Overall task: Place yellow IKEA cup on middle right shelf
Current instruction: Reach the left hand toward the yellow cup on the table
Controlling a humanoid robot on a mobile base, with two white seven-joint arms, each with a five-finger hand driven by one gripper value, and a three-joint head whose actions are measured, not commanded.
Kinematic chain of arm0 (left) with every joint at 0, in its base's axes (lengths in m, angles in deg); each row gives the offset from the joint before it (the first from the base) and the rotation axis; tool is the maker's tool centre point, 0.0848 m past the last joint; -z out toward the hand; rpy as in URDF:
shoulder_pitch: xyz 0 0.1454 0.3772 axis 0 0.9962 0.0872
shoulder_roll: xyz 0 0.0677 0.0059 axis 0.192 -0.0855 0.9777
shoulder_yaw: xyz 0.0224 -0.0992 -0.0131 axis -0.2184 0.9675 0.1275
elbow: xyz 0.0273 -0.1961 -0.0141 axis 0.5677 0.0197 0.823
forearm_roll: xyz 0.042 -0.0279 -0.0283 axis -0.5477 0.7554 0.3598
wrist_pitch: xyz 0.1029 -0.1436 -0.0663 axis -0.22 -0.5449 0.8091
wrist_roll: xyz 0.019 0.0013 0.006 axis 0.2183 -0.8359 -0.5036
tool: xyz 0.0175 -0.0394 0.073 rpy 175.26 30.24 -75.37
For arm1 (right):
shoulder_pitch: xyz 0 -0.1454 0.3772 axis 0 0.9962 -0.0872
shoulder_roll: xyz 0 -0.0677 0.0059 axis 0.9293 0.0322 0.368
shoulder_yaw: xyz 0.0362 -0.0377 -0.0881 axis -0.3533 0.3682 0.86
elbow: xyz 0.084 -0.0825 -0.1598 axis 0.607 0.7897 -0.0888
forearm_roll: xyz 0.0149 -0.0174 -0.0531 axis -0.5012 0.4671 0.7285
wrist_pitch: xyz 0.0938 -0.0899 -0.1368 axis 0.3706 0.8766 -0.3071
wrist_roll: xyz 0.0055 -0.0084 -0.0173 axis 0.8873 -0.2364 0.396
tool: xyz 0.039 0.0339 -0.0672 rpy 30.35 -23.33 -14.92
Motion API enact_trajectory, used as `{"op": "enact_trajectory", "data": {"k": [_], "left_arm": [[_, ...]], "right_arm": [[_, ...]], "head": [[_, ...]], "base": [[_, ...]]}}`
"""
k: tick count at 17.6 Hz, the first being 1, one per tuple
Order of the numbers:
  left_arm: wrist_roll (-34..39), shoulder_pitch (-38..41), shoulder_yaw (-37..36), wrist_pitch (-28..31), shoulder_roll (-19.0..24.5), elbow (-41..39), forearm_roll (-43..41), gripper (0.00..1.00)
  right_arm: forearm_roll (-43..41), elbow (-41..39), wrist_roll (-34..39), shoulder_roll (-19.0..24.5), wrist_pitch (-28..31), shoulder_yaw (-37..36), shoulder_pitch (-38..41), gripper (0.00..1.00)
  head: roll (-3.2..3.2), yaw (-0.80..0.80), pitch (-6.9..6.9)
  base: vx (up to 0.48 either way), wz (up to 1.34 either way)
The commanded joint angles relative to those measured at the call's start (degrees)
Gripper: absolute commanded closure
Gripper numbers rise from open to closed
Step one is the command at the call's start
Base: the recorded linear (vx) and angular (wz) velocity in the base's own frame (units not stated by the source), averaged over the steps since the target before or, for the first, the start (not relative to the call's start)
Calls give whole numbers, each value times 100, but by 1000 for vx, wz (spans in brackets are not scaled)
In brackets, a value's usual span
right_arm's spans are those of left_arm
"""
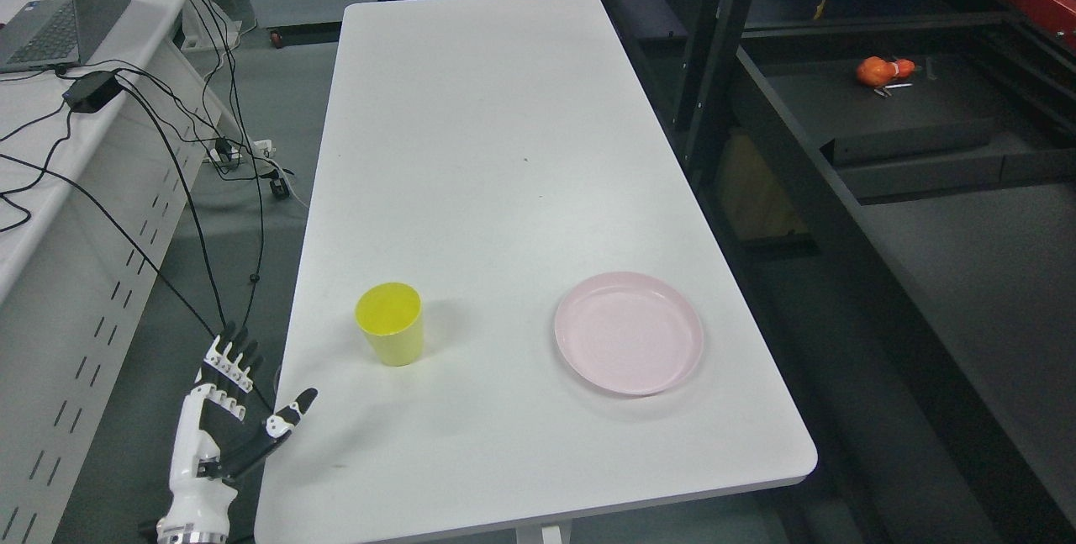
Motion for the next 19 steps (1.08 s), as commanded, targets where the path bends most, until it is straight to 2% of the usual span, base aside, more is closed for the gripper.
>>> {"op": "enact_trajectory", "data": {"k": [1, 4, 10, 15, 19], "left_arm": [[-14, 13, -61, -8, 158, 43, 7, 1], [-14, 4, -79, -8, 158, 43, 111, 1], [-23, -311, -475, 18, 105, 402, 1262, 1], [-14, -1014, -396, 71, 140, 921, 1194, 1], [-5, -1261, -282, 80, 132, 939, 254, 1]], "right_arm": [[-141, 0, -2, -100, 4, 97, 79, 1], [-141, 0, -2, -100, 4, 97, 79, 1], [-141, 0, -2, -100, 4, 97, 79, 1], [-141, 0, -2, -100, 4, 97, 79, 1], [-141, 0, -2, -100, 4, 97, 79, 1]], "head": [[0, 0, 0], [0, 0, 0], [0, 0, 0], [0, 0, 0], [0, 0, 0]], "base": [[0, 0], [0, 0], [0, 0], [0, 0], [0, 0]]}}
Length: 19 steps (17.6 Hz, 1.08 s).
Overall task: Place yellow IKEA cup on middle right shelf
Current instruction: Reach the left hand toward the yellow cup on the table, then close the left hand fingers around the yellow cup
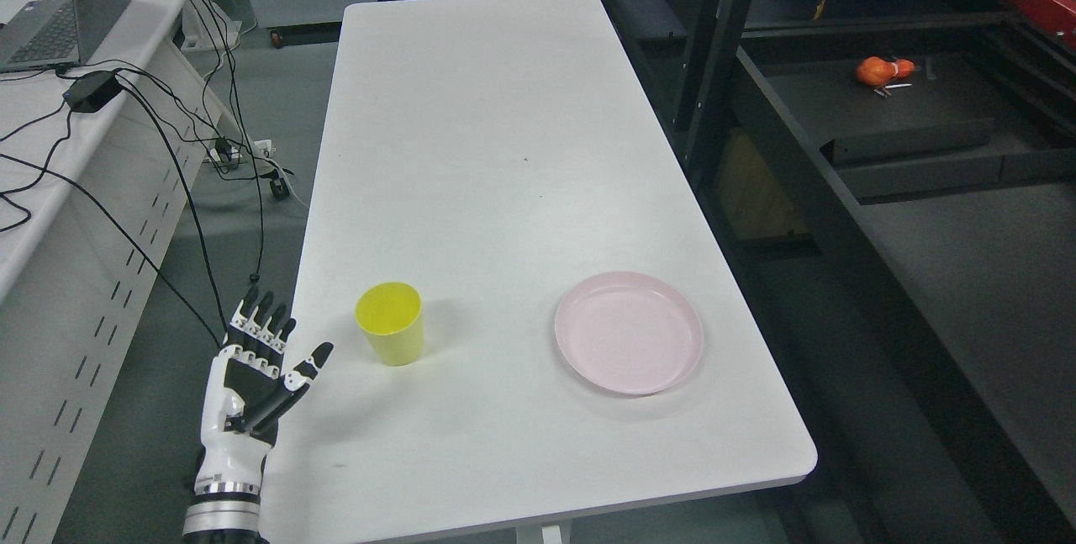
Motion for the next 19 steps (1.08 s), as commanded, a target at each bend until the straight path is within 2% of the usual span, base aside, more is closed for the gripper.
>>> {"op": "enact_trajectory", "data": {"k": [1, 4, 8, 11, 19], "left_arm": [[9, -526, 41, 47, 132, 495, -671, 1], [-35, -904, -29, 73, 167, 882, -672, 1], [-799, -957, -415, 73, 220, 996, -681, 2], [-808, -984, -600, 73, 211, 1286, -698, 2], [-791, -1265, -504, 504, 176, 1708, -926, 2]], "right_arm": [[-141, 0, 2, -100, 5, 97, 79, 1], [-141, 0, 2, -100, 5, 97, 79, 1], [-141, -8, 2, -100, 5, 97, 79, 1], [-141, 0, 2, -100, 5, 97, 79, 1], [-141, 0, 2, -100, 5, 97, 79, 1]], "head": [[0, 0, 0], [0, 0, 0], [0, 0, 0], [0, 0, 0], [0, 0, 0]], "base": [[0, 0], [0, 0], [0, 0], [0, 0], [0, 0]]}}
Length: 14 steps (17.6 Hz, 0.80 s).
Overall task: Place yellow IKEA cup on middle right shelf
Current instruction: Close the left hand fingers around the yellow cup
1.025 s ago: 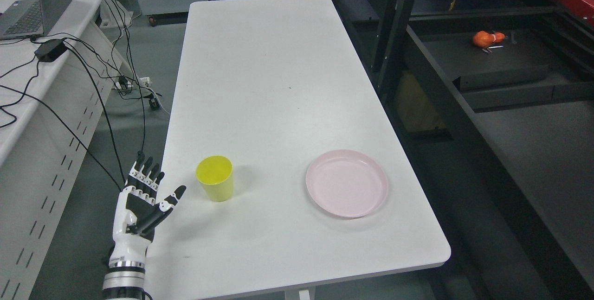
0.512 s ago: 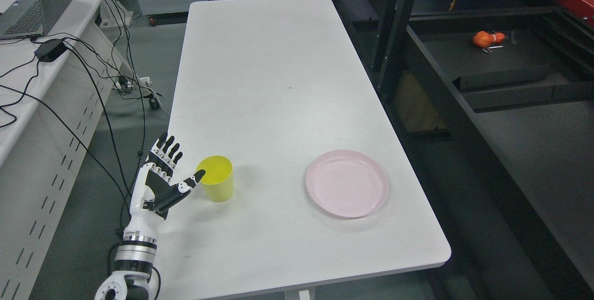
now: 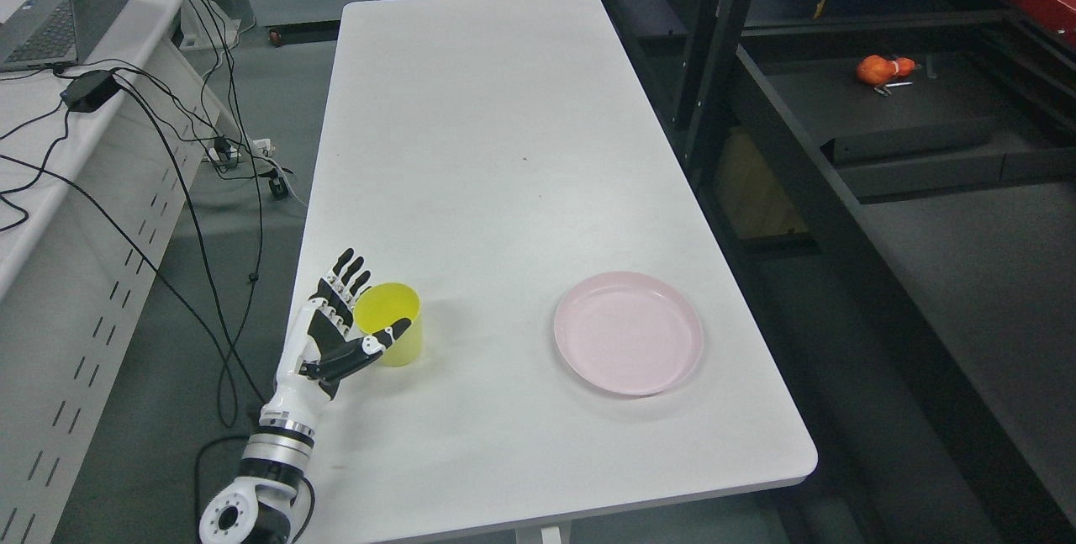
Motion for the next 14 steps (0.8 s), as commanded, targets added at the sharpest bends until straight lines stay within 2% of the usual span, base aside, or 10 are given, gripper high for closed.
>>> {"op": "enact_trajectory", "data": {"k": [1, 7, 9, 12, 14], "left_arm": [[-2, -251, -116, 166, 116, 593, -181, 2], [-46, -401, -169, 561, 151, 584, -243, 5], [-98, -454, -169, 588, 160, 593, -252, 12], [-108, -437, -38, 527, 125, 584, -234, 36], [-116, -419, 304, 431, 55, 584, -147, 62]], "right_arm": [[-141, 0, 3, -100, 4, 97, 79, 1], [-141, 0, 3, -100, 4, 97, 79, 1], [-141, 0, 3, -100, 4, 97, 79, 1], [-141, 0, 3, -100, 4, 97, 79, 1], [-141, 0, 3, -100, 4, 97, 79, 1]], "head": [[0, 0, 0], [0, 0, 0], [0, 0, 0], [0, 0, 0], [0, 0, 0]], "base": [[0, 0], [0, 0], [0, 0], [0, 0], [0, 0]]}}
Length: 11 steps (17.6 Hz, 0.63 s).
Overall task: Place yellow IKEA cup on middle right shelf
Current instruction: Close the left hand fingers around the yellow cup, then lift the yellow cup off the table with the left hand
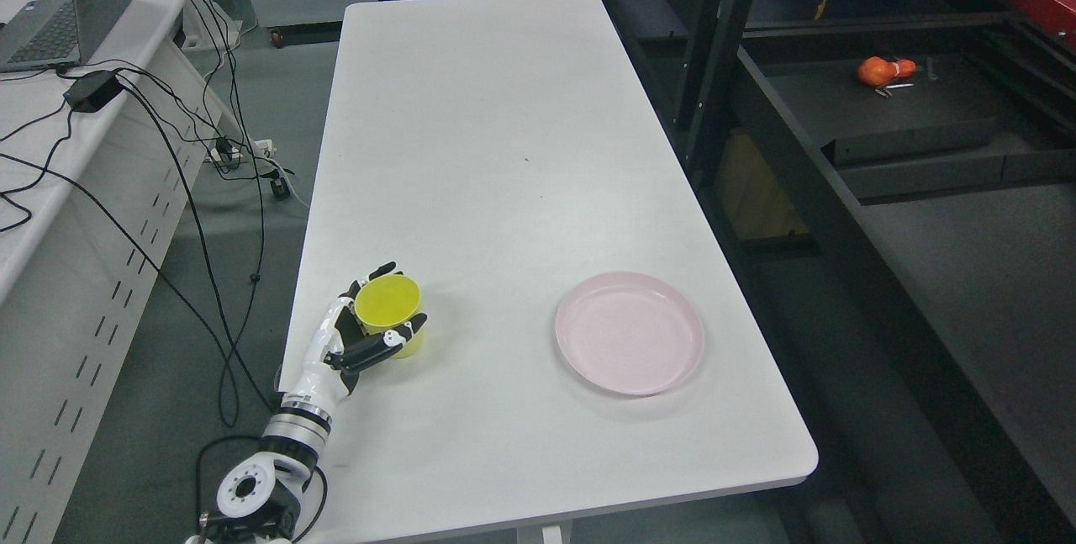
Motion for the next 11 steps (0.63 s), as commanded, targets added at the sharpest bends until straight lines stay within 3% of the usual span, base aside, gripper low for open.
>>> {"op": "enact_trajectory", "data": {"k": [1, 2, 3, 7, 11], "left_arm": [[-11, -10, 496, -245, 9, 128, 187, 74], [-11, 42, 671, -499, 9, 50, 449, 95], [-2, 60, 734, -571, 9, -108, 608, 100], [7, 341, 866, -318, 9, -1486, 952, 100], [7, 605, 875, -282, 9, -2007, 1041, 100]], "right_arm": [[-141, 0, 3, -100, 4, 97, 79, 1], [-141, 0, 3, -100, 4, 97, 79, 1], [-141, 0, 3, -100, 4, 97, 79, 1], [-141, 0, 3, -100, 4, 97, 79, 1], [-141, 0, 3, -100, 4, 97, 79, 1]], "head": [[0, 0, 0], [0, 0, 0], [0, 0, 0], [0, 0, 0], [0, 0, 0]], "base": [[0, 0], [0, 0], [0, 0], [-4, 0], [-24, 1]]}}
